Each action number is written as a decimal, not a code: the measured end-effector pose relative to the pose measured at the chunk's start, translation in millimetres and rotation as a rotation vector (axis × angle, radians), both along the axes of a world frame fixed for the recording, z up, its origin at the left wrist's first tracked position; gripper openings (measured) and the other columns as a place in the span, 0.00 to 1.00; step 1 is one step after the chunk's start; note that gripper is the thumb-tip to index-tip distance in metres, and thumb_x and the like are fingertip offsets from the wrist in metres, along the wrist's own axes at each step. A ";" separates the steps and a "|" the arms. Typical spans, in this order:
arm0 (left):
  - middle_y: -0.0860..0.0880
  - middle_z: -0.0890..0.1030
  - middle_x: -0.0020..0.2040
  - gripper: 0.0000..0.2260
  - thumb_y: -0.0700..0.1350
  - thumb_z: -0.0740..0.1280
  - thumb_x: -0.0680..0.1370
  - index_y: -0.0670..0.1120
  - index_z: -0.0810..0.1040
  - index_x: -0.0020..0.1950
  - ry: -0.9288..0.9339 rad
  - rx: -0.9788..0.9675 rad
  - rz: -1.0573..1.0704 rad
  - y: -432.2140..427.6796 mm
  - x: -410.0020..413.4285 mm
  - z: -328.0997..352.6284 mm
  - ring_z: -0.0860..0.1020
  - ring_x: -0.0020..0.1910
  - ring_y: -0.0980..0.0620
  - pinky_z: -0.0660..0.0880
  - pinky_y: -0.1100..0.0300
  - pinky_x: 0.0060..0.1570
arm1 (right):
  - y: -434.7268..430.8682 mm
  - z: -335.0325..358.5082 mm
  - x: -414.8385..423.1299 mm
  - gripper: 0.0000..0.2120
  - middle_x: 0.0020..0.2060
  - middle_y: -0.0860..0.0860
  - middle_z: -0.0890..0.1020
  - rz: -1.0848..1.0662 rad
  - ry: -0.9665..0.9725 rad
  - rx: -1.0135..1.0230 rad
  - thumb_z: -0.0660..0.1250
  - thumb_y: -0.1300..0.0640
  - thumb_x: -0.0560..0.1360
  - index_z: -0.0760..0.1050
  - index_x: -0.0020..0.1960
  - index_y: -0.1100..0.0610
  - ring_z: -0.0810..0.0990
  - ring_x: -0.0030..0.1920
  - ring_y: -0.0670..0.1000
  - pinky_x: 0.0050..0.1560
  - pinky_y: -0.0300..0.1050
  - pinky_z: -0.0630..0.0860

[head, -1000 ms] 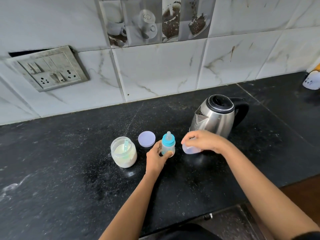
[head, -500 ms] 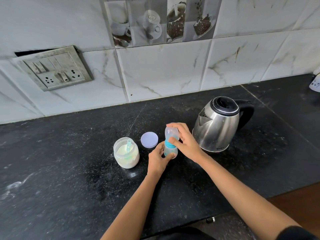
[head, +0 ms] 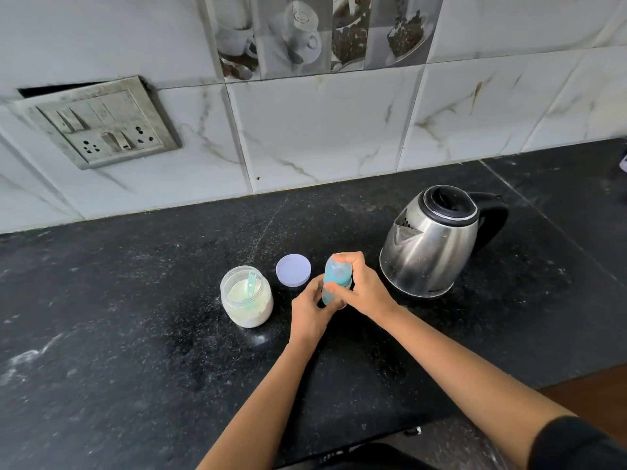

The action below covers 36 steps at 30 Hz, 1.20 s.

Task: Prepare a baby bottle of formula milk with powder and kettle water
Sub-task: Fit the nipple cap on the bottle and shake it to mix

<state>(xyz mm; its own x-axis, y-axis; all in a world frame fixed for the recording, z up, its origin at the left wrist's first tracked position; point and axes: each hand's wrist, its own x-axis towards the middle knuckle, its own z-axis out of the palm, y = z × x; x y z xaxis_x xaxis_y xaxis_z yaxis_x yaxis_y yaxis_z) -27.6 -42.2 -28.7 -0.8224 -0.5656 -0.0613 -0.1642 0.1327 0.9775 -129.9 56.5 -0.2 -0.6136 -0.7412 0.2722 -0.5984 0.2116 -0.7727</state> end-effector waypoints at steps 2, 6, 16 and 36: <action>0.58 0.82 0.52 0.21 0.42 0.74 0.71 0.50 0.76 0.62 0.000 -0.016 0.009 0.1 -0.1 -1.6 0.79 0.52 0.64 0.75 0.67 0.53 | -3.3 -4.1 2.5 0.27 0.60 0.51 0.75 -0.031 0.054 -0.036 0.74 0.56 0.72 0.64 0.64 0.56 0.77 0.56 0.49 0.54 0.30 0.72; 0.57 0.83 0.50 0.19 0.42 0.75 0.70 0.50 0.77 0.59 -0.010 -0.050 0.026 -0.9 -2.4 -2.5 0.79 0.50 0.63 0.75 0.67 0.51 | -8.7 -7.6 9.4 0.27 0.59 0.56 0.78 -0.132 0.111 -0.084 0.74 0.55 0.71 0.60 0.60 0.48 0.78 0.53 0.48 0.52 0.36 0.74; 0.56 0.83 0.48 0.17 0.39 0.75 0.69 0.47 0.78 0.57 -0.010 -0.065 0.012 0.0 -0.6 3.8 0.80 0.48 0.64 0.73 0.71 0.46 | -8.6 -10.8 11.7 0.28 0.64 0.58 0.76 -0.139 0.086 -0.028 0.74 0.54 0.72 0.67 0.64 0.65 0.78 0.59 0.56 0.55 0.39 0.73; 0.54 0.76 0.64 0.19 0.55 0.63 0.78 0.51 0.71 0.68 -0.166 -0.333 0.225 27.5 60.9 -6.1 0.73 0.63 0.57 0.69 0.59 0.63 | 14.1 50.0 -10.2 0.18 0.62 0.54 0.74 -0.127 -1.008 -0.278 0.60 0.45 0.80 0.62 0.68 0.41 0.79 0.53 0.52 0.46 0.45 0.78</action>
